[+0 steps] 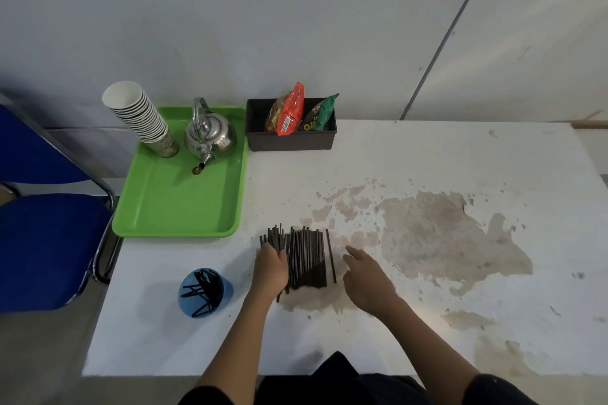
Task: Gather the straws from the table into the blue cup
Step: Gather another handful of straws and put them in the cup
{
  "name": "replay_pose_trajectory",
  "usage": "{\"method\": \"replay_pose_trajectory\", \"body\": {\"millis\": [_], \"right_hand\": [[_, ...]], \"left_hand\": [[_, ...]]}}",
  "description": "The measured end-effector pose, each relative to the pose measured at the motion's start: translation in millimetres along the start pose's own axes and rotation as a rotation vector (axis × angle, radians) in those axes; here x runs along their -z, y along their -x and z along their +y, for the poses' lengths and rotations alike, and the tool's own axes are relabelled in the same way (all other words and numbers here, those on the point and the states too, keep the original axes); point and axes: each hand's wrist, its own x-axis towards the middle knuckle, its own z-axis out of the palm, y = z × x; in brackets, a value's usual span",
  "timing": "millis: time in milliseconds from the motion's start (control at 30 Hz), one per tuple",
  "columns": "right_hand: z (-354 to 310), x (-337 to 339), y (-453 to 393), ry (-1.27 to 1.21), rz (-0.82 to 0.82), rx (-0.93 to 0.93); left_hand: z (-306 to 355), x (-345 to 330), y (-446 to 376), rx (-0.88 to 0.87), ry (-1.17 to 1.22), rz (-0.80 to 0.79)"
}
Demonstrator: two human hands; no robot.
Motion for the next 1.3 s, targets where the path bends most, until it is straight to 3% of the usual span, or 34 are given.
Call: {"method": "replay_pose_trajectory", "body": {"millis": [100,200,467,633,800,900,1033,1300], "right_hand": [[-13,0,2,-0.150,0.088,0.006],[-39,6,9,-0.491,0.138,-0.071],[-112,21,19,-1.660,-0.189,-0.359],[-131,35,18,-2.022,-0.193,-0.424],[-144,54,21,-2.165,-0.177,-0.350],[-152,68,25,-2.199,-0.190,-0.315],[-156,81,28,-2.151,-0.260,-0.287],[-158,86,29,-2.097,-0.280,-0.235]], "left_hand": [[3,11,2,0.064,0.246,-0.062],[10,24,4,0.058,0.512,-0.066],[53,57,18,0.027,1.322,-0.057],[69,80,40,-0.122,1.517,-0.171],[82,94,59,-0.205,1.579,-0.179],[94,100,67,-0.239,1.535,-0.098],[101,96,75,-0.319,1.400,0.031],[101,102,85,-0.417,1.308,0.079]]}}
